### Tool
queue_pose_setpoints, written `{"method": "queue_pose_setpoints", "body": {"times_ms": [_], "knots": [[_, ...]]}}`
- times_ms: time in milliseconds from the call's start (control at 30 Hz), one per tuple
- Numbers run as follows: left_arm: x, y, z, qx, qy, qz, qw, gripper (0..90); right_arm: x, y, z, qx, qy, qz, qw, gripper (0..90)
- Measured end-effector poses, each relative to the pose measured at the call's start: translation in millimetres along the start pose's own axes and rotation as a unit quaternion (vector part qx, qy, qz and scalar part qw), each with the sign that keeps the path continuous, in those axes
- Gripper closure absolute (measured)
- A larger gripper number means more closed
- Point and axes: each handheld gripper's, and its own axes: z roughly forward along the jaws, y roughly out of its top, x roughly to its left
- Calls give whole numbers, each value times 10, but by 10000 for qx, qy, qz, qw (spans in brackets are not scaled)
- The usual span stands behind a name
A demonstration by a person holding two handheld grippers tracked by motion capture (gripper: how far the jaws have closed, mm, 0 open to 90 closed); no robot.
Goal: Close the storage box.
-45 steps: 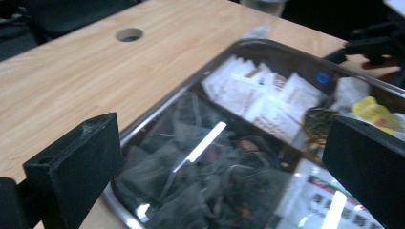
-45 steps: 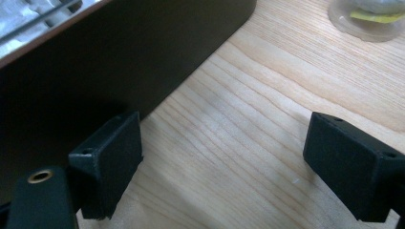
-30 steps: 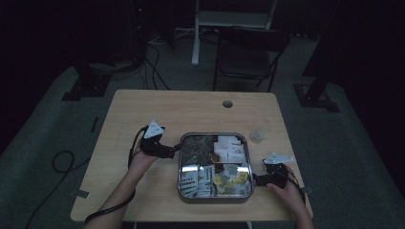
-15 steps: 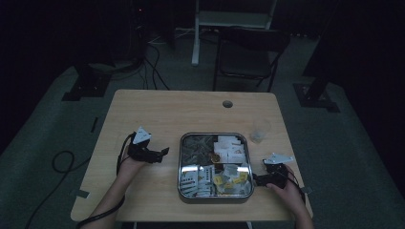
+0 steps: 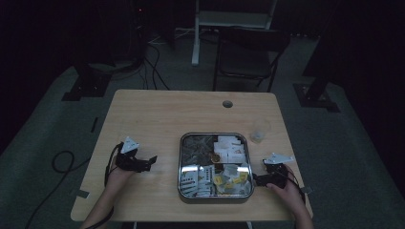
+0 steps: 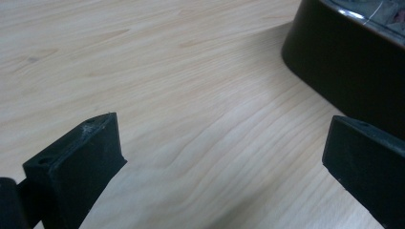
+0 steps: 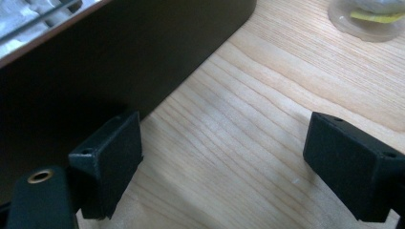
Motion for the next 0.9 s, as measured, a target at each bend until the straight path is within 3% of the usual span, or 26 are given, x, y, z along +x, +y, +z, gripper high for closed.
{"method": "queue_pose_setpoints", "body": {"times_ms": [467,600,867,900], "knots": [[91,-237,-225,32,331,-295,9990,4,1,0,0,2,0,8,10000,124],[90,-296,-247,19,439,-443,9981,4,1,0,1,-4,0,3,10000,124],[79,-390,-340,83,711,-506,9961,4,1,0,0,-3,0,3,10000,125],[84,-419,-375,99,837,-576,9948,4,1,0,0,-3,0,4,10000,124]]}}
